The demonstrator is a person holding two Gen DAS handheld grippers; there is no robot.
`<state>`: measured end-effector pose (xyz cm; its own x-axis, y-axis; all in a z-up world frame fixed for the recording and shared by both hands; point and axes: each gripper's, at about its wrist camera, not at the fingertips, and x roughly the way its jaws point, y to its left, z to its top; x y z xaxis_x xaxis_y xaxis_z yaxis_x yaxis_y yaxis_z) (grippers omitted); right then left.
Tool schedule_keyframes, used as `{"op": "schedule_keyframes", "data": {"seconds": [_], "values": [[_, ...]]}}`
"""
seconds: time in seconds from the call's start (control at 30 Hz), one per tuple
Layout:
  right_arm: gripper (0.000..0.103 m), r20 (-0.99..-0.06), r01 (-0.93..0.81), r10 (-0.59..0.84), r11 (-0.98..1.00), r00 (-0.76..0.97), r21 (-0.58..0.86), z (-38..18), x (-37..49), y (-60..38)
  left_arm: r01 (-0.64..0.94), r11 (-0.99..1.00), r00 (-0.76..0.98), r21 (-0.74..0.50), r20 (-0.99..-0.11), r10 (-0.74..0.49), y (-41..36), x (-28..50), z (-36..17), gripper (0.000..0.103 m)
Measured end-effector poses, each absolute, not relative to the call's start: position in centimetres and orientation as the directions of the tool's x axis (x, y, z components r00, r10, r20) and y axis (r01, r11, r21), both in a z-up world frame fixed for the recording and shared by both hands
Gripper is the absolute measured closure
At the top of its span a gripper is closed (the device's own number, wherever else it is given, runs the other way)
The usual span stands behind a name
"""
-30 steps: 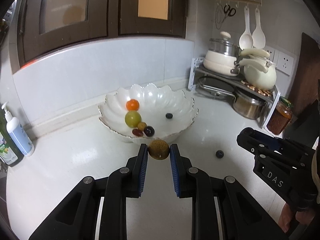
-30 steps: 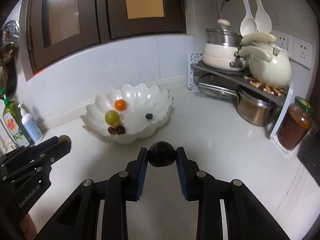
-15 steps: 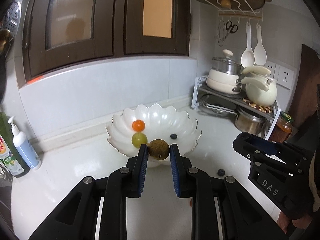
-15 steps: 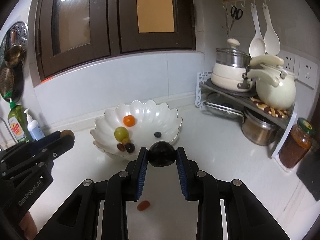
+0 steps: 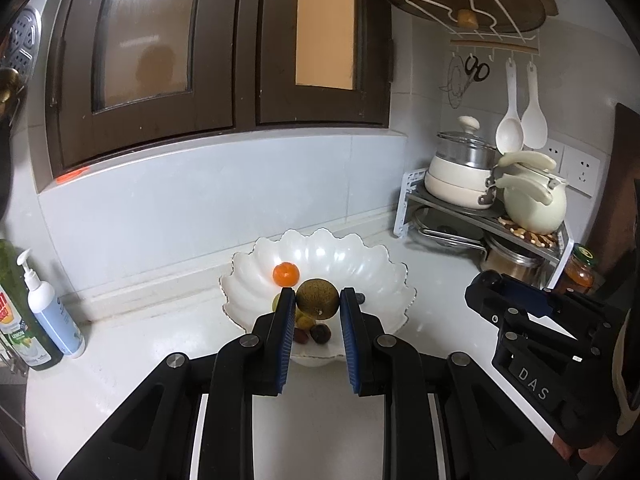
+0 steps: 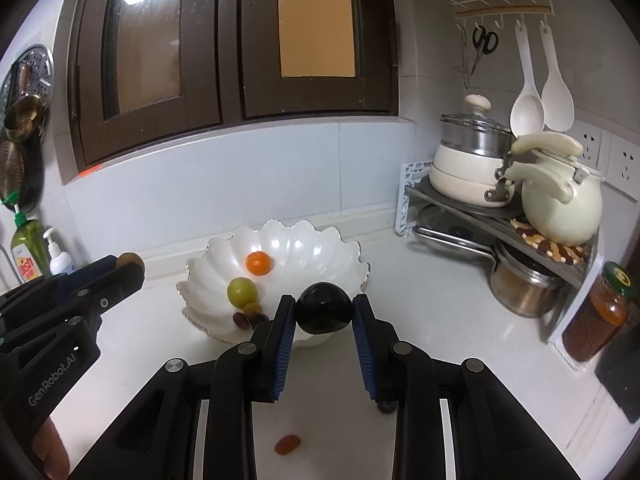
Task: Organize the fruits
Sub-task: 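Carry the brown fruit and dark plum in both tools over the white bowl, then open both tools to drop the brown fruit and plum into the bowl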
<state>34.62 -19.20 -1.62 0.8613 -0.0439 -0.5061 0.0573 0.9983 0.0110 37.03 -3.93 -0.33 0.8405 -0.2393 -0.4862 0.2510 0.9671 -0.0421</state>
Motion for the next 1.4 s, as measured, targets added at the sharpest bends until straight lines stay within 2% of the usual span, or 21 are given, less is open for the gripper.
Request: {"op": "schedule_keyframes", "data": {"seconds": [0.3,0.53,0.97,1.4], "values": [[0.073,-0.523,0.033,-0.022,0.999,0.852,0.013,-1.8,37.6,-19.2,0.239,0.971,0.833,-0.021,-0.51,-0.216,-3.9,40.1,-0.5,0.08],[0.073,-0.578,0.009,0.016,0.999,0.816,0.04,-2.6,41.3,-19.3,0.236,0.972,0.815,-0.011,-0.542,-0.204,-4.0,42.8,-1.1,0.08],[0.073,-0.665,-0.018,0.023,1.0,0.747,0.013,-4.6,47.0,-19.1,0.217,0.976,0.757,0.001,-0.632,-0.168,-4.1,47.8,-3.5,0.08],[0.073,-0.741,-0.051,0.049,0.999,0.669,0.021,-6.8,50.7,-18.6,0.232,0.972,0.653,-0.04,-0.734,-0.186,-4.5,52.3,-6.0,0.079]]}}
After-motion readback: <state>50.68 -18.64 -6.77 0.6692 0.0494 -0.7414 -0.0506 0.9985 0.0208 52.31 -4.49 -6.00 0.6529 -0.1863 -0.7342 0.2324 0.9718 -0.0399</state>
